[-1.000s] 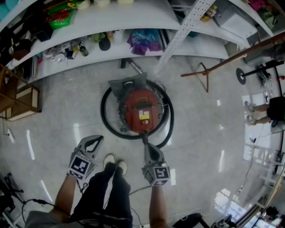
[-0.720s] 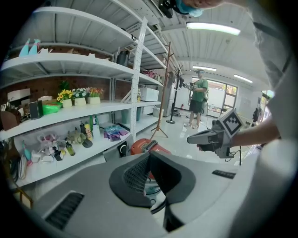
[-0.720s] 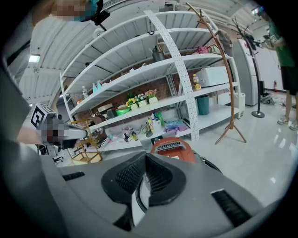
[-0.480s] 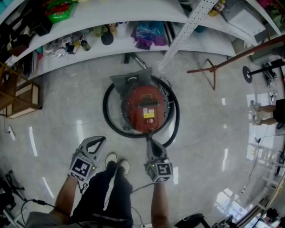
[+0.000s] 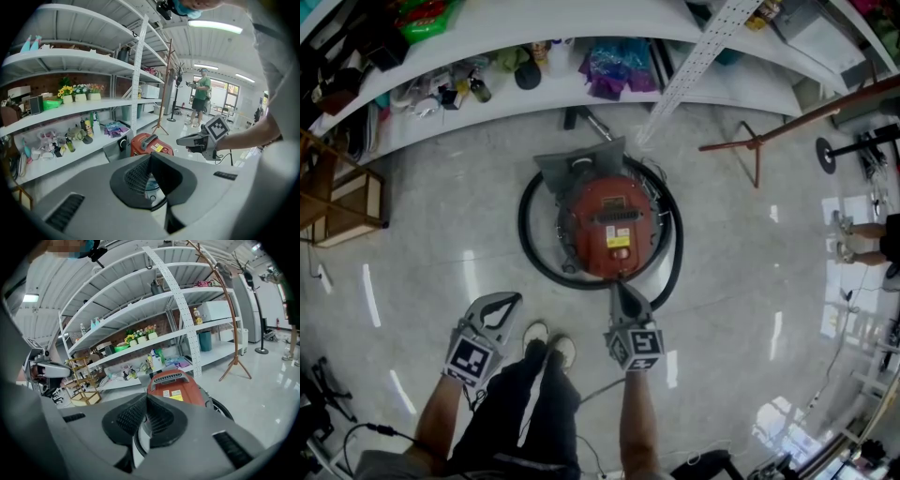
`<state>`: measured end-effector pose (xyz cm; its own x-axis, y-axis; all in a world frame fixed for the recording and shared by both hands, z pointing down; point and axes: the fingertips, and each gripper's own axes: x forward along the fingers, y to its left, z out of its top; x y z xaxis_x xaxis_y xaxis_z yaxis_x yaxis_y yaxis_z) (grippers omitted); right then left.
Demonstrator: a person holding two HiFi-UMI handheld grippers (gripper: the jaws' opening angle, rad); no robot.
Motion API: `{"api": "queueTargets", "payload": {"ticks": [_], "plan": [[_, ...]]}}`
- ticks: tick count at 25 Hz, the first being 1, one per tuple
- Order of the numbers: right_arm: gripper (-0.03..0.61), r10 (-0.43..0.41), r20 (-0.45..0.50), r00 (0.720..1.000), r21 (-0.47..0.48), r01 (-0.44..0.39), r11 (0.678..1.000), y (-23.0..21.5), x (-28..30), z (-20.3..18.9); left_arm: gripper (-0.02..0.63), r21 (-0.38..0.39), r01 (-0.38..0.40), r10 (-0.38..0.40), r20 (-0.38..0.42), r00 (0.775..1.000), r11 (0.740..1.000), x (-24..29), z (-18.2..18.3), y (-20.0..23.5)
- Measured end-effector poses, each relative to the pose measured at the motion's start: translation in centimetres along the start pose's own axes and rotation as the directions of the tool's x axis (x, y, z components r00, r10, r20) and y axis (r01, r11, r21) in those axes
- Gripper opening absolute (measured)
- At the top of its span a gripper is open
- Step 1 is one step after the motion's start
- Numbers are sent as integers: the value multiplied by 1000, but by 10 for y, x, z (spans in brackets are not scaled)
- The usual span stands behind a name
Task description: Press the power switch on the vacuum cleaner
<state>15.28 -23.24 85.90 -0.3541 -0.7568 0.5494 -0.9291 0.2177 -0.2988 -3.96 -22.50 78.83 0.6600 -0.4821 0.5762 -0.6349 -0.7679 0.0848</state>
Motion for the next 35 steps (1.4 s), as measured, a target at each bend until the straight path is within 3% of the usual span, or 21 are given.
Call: {"api": "queueTargets", "payload": {"ticks": [4,35], "plan": [[12,10,34,999,-27,-9,1000,-6,16,-7,-8,11,3,-3,-8,1000,1000,1,-6,-2],[11,-20,-15,1000,-33,20,999,-55,88,-41,-8,-41,-23,22,-41,999,999,10,-40,-3]]}}
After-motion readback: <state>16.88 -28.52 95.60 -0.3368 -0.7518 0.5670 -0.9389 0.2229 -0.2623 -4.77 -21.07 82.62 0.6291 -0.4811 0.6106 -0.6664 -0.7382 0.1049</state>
